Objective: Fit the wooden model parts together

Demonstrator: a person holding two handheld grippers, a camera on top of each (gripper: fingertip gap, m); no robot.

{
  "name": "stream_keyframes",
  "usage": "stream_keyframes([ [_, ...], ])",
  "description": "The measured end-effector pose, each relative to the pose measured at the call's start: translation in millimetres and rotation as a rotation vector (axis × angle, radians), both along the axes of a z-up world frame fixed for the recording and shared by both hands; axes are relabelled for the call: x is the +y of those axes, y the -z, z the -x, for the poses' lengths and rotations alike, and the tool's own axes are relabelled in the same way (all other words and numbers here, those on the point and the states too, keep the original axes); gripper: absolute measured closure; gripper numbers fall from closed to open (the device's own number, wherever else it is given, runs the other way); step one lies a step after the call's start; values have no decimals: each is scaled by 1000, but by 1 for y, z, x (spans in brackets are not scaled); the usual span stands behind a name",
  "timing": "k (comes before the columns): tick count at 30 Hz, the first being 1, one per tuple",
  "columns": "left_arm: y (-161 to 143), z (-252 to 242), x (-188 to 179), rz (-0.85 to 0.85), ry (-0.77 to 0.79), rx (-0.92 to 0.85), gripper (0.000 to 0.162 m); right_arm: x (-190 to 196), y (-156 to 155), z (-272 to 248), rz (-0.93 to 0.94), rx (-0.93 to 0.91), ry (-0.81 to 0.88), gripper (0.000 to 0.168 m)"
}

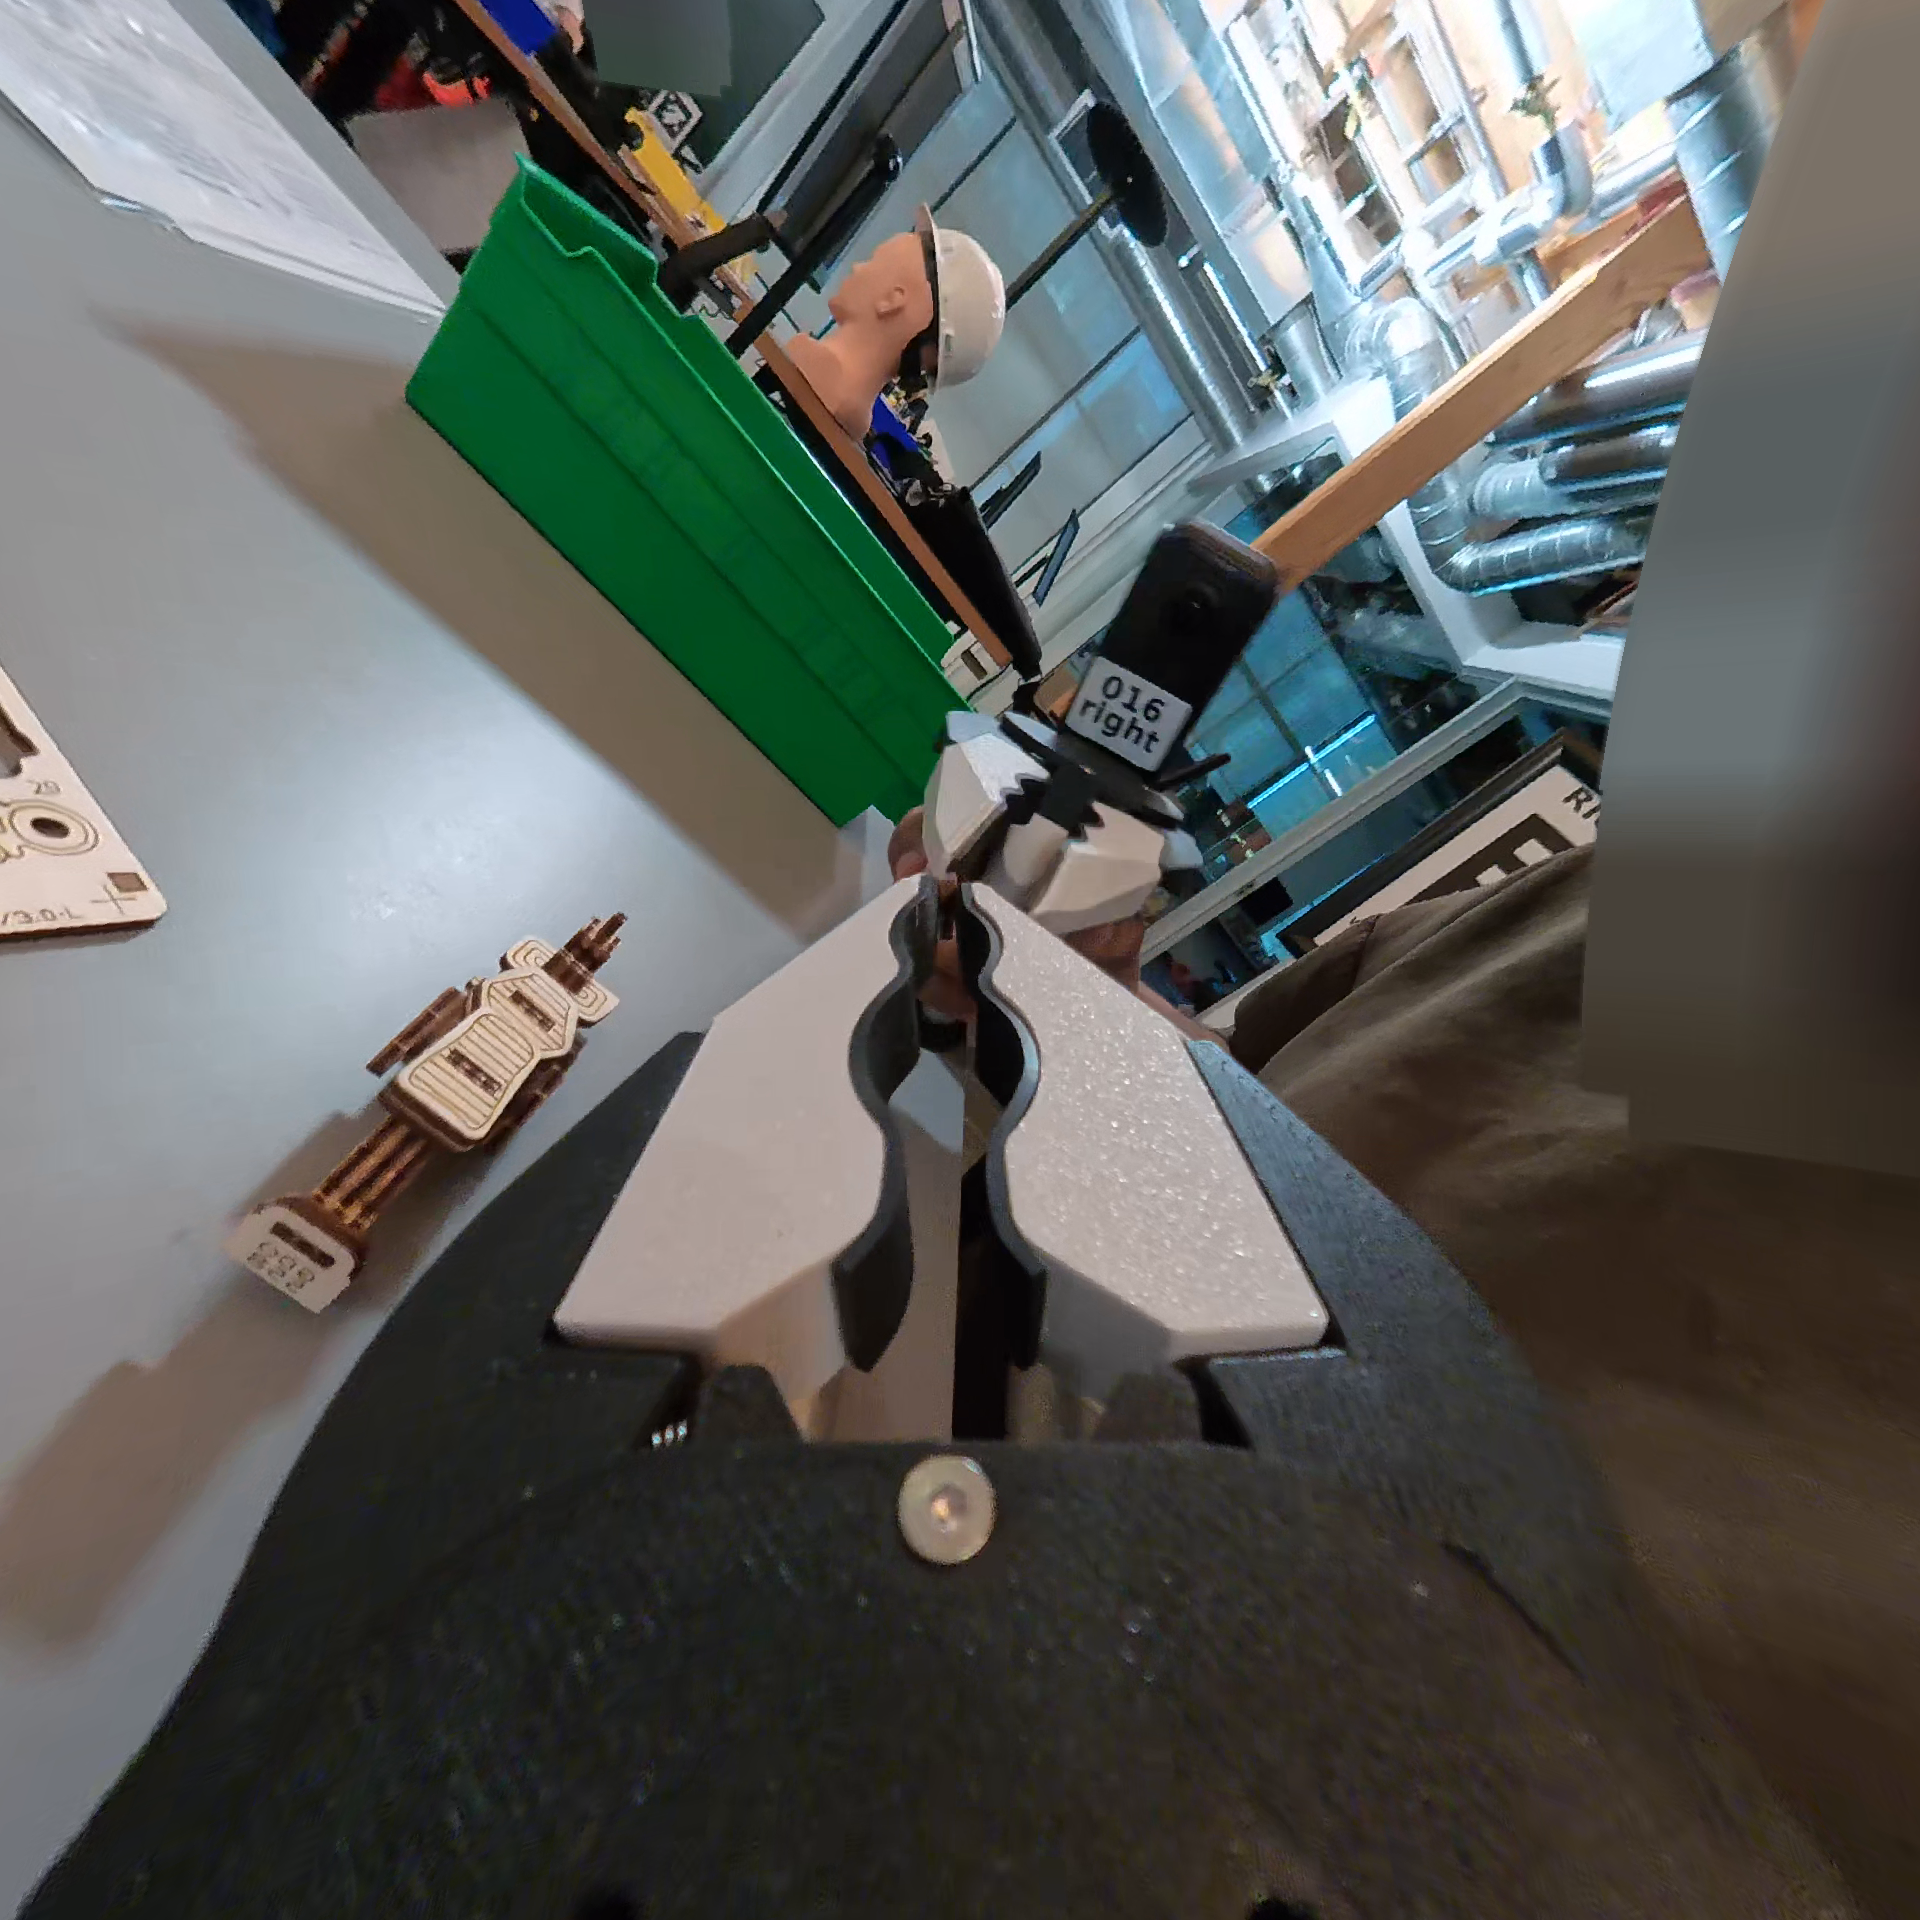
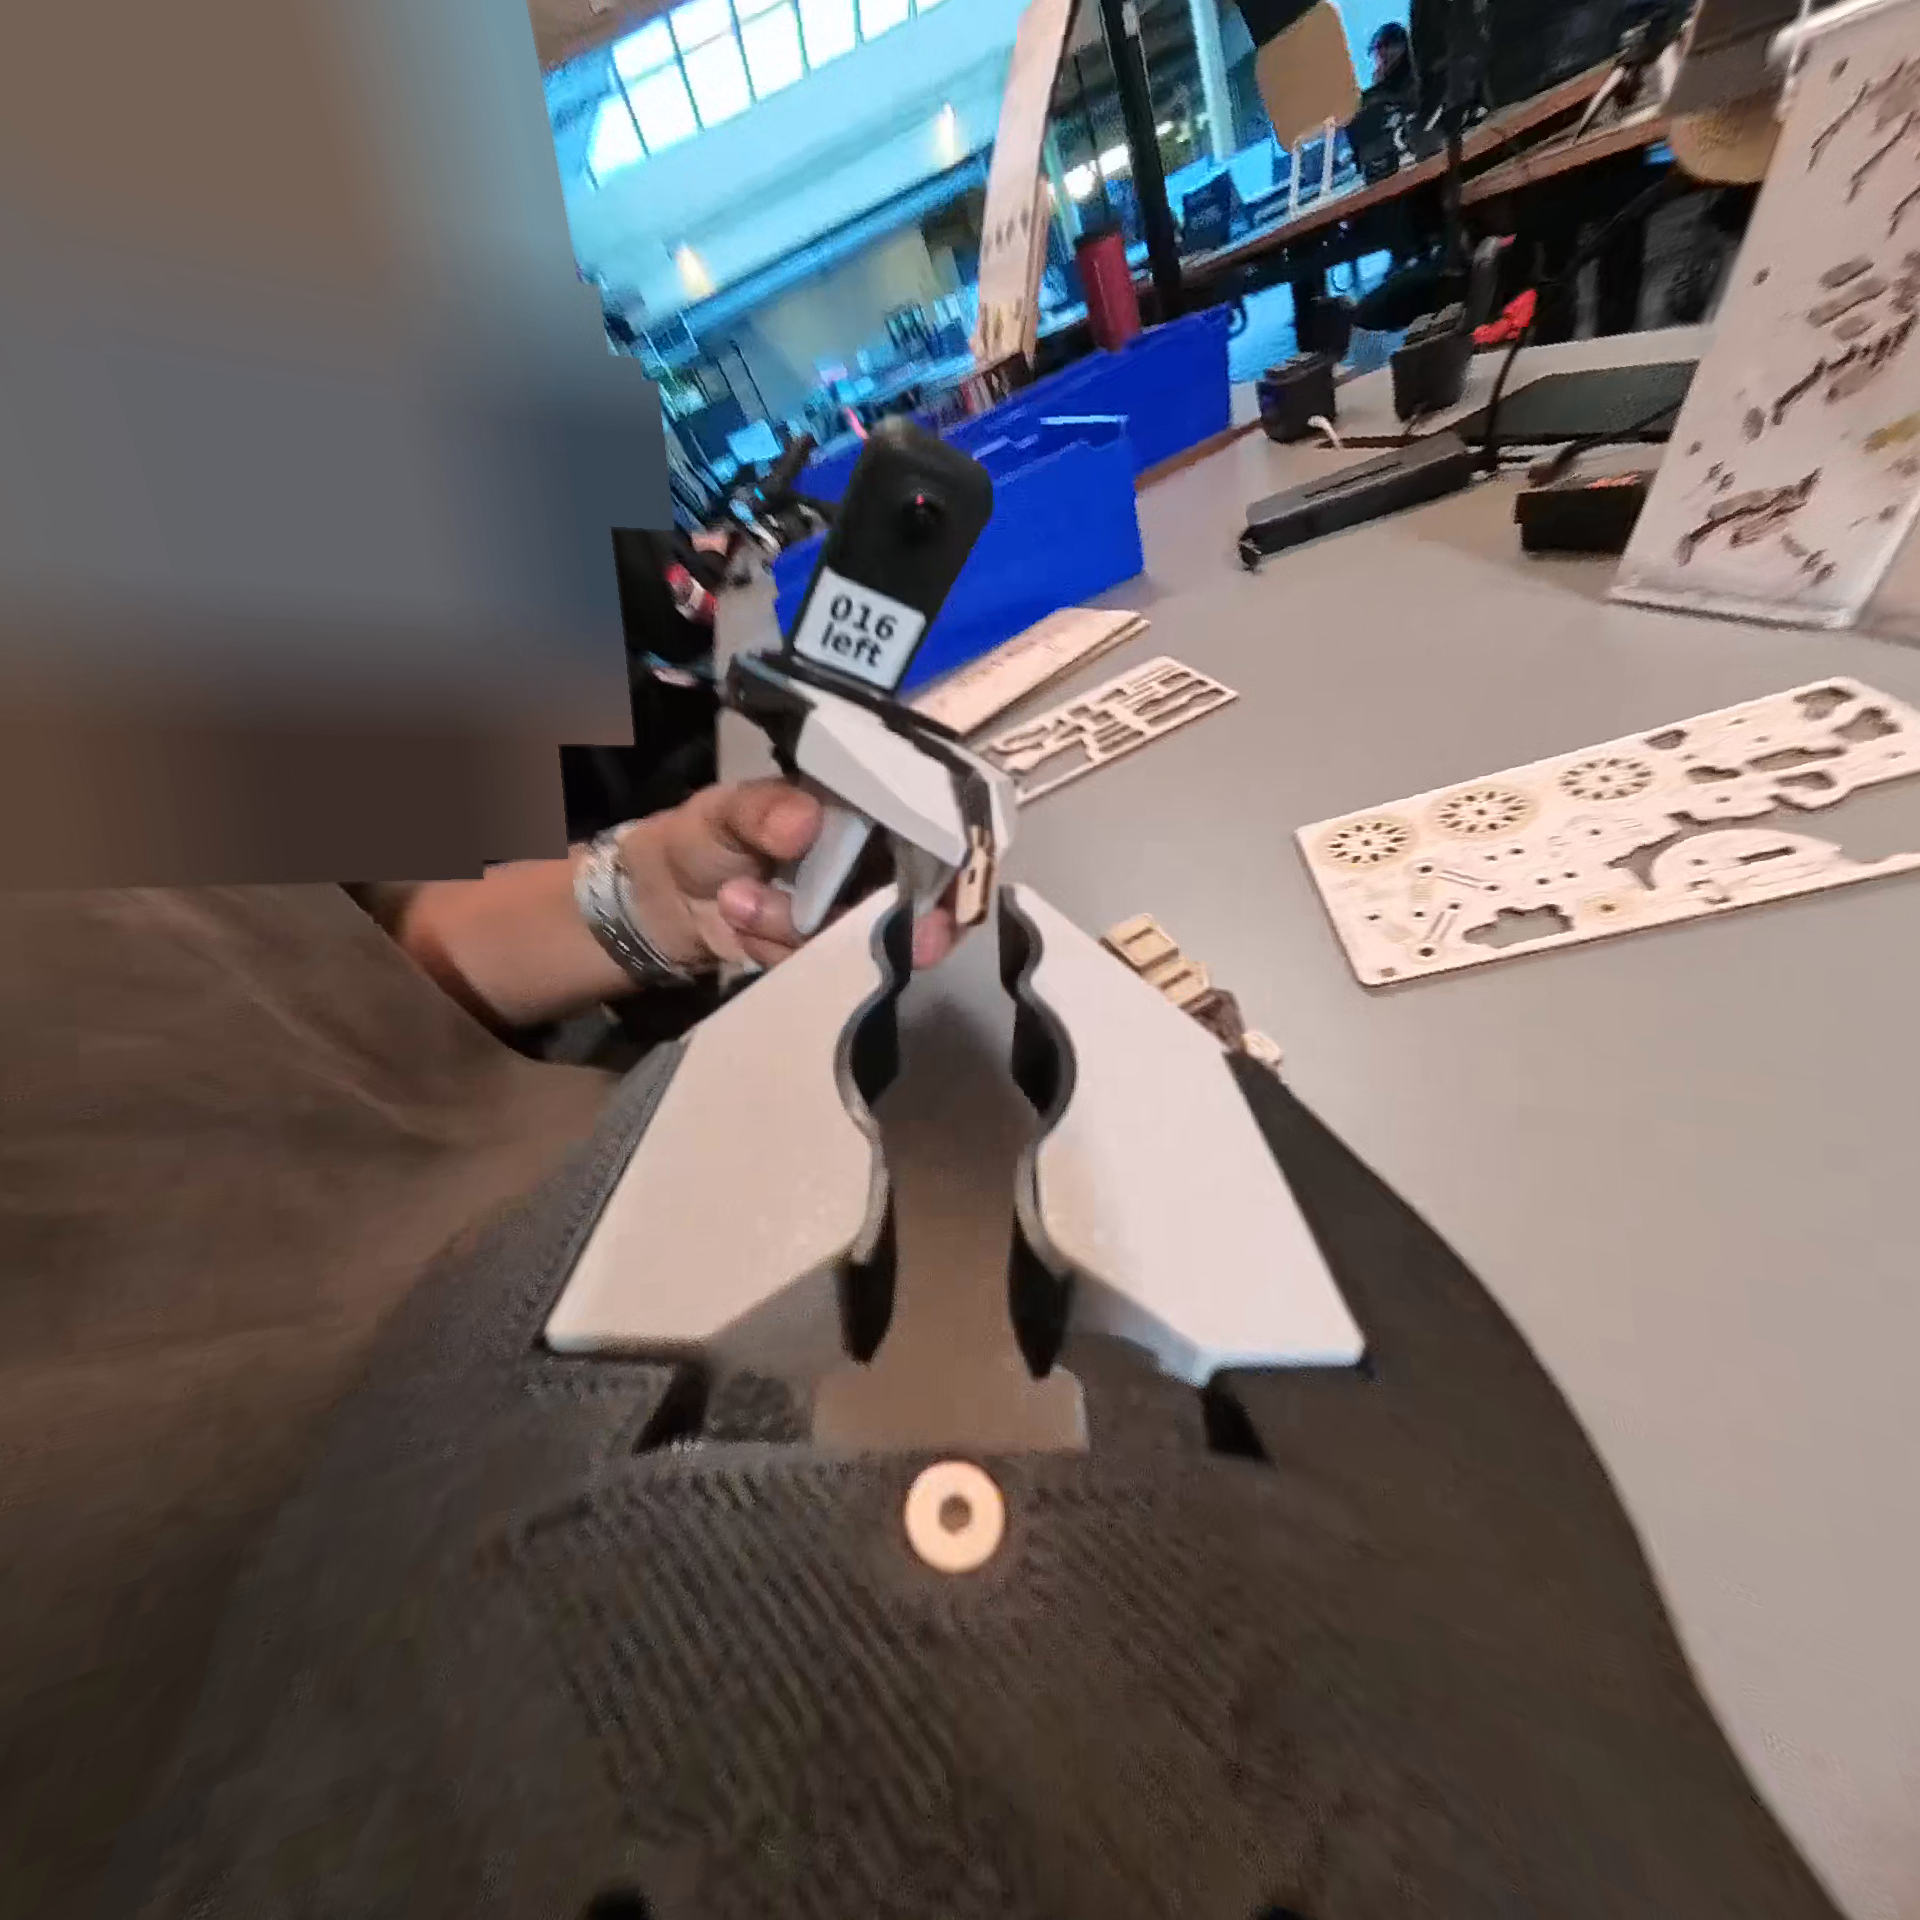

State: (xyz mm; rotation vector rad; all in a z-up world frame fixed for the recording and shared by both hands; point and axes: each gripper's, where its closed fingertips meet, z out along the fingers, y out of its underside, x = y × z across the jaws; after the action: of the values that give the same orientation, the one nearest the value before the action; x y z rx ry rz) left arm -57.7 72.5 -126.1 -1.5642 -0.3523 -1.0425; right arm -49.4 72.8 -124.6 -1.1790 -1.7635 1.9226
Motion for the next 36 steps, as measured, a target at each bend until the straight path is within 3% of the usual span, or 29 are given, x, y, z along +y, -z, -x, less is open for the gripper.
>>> stream_keyframes([
  [3,-3,-4,1,-25,1,34,162,2,0,1,105,-52,-18,155],
  [12,-5,-6,4,-37,-27,86,161,3,3,1,86,-63,-16,166],
  [15,3,0,6,14,-65,115,145,16,1,3,102,-61,27,167],
  [18,15,10,7,93,-146,282,129,38,4,8,95,-67,98,167],
  [24,58,33,7,343,-256,901,105,60,25,16,-121,-86,194,167],
  [29,89,40,10,484,-170,1063,92,56,40,23,-314,-82,172,167],
  [32,99,41,11,517,-105,1041,95,54,46,26,-323,-98,143,167],
  [36,109,39,10,523,-32,1068,115,60,57,30,-377,-122,124,167],
])
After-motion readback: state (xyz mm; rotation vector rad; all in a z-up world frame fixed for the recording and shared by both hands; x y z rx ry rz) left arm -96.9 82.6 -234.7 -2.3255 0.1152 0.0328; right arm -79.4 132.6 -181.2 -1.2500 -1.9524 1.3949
